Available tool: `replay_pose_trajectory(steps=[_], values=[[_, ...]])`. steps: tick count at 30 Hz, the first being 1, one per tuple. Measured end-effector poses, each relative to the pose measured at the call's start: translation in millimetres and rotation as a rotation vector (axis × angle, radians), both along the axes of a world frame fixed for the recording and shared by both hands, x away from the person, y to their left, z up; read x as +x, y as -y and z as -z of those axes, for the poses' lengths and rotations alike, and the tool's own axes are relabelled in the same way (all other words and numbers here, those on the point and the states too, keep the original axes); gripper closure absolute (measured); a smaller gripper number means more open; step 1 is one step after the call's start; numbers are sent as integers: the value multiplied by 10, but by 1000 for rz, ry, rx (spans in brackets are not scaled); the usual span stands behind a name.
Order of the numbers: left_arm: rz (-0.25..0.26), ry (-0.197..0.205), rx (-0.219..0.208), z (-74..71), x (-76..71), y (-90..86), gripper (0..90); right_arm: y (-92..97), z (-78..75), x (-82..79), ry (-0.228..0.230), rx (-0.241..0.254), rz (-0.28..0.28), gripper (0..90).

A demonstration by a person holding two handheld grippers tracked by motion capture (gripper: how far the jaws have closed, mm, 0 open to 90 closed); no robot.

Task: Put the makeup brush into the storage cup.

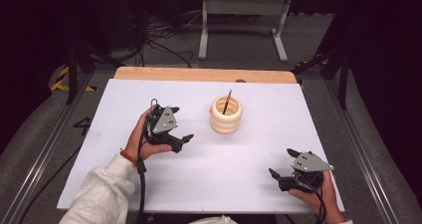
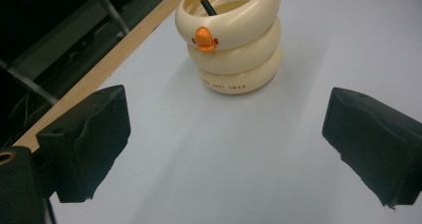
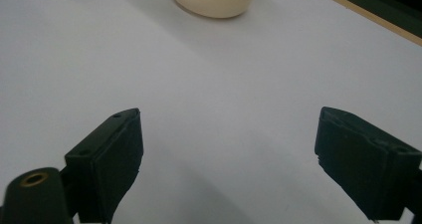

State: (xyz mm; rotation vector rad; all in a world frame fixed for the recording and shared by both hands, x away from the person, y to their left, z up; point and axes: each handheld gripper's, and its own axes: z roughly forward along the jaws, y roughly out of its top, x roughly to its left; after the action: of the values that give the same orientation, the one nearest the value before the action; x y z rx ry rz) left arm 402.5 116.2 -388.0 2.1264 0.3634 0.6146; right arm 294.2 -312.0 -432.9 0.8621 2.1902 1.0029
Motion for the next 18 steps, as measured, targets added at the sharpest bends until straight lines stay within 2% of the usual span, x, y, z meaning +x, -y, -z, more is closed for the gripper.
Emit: replay_pose_trajectory(steps=[3,5,13,15,18], values=[[5,-6,-2,6,-34,-32,57,-4,5,3,-1,-3,0,126],[0,1,-13,7,-60,-58,57,-8,7,3,0,-6,-4,125],[-9,9,-10,49,-150,-173,54,-6,5,1,-1,-5,-3,125],[-7,-10,-31,55,-161,-230,52,-5,9,2,-1,-8,-3,125],[-15,-15,-48,60,-172,-296,52,-6,11,2,-3,-10,-1,126]])
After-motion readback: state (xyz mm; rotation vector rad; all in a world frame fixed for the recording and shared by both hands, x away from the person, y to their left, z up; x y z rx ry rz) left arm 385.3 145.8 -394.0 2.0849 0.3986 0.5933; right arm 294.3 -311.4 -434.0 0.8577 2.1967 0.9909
